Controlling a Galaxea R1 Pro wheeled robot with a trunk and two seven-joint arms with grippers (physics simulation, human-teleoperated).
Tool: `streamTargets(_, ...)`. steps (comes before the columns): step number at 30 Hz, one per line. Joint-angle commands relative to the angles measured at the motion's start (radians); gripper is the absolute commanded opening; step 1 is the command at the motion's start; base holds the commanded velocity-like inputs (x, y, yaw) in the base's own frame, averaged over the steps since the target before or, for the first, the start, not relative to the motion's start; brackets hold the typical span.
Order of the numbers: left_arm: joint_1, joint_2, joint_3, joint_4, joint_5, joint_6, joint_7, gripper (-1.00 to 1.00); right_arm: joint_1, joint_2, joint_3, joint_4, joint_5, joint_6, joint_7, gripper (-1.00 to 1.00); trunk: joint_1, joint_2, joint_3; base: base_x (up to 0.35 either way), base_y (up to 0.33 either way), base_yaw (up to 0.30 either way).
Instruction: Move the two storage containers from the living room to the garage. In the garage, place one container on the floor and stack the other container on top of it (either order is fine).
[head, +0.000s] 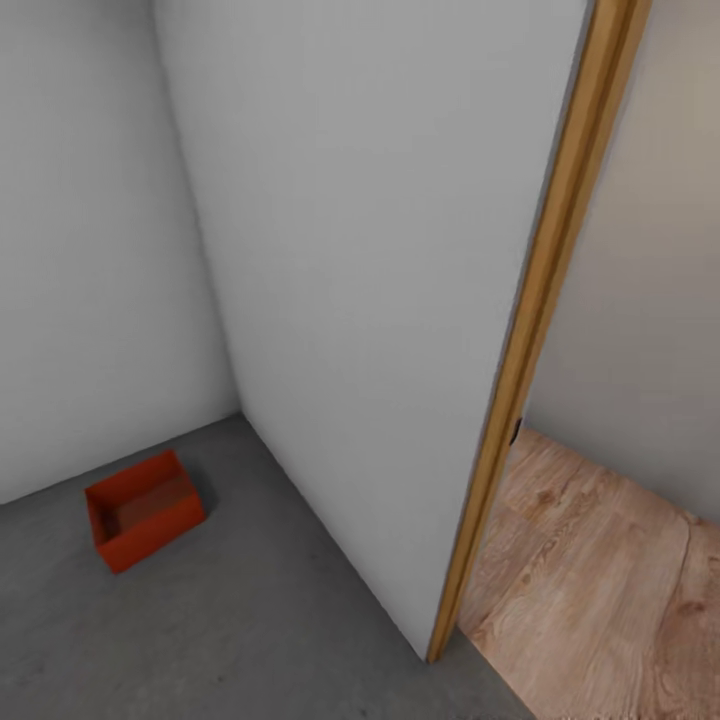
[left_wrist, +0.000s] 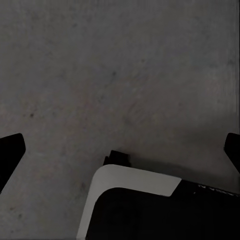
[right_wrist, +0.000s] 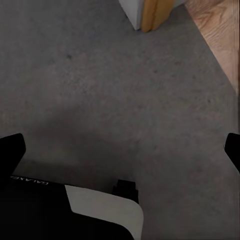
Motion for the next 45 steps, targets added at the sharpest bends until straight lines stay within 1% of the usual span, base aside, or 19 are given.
streamTargets(1, -0.001, 0.000, 0.000, 0.003, 0.010, -0.005, -0.003, 1.00, -0.002, 0.000, 0.005, 0.005, 0.005, -0.008, -0.001, 1.00, 0.000, -0.001, 0.000, 0.000, 0.000, -0.254)
streamTargets(29, -0.001, 0.001, -0.001, 0.003, 0.012, -0.006, -0.005, 1.00, -0.002, 0.000, 0.005, 0.005, 0.005, -0.007, 0.000, 1.00, 0.000, -0.001, 0.028, 0.000, 0.000, -0.253)
streamTargets(45, -0.001, 0.003, -0.001, 0.003, 0.010, -0.007, -0.005, 1.00, -0.002, 0.001, 0.006, 0.005, 0.008, -0.004, 0.001, 1.00, 0.000, -0.001, 0.048, 0.000, 0.000, -0.207)
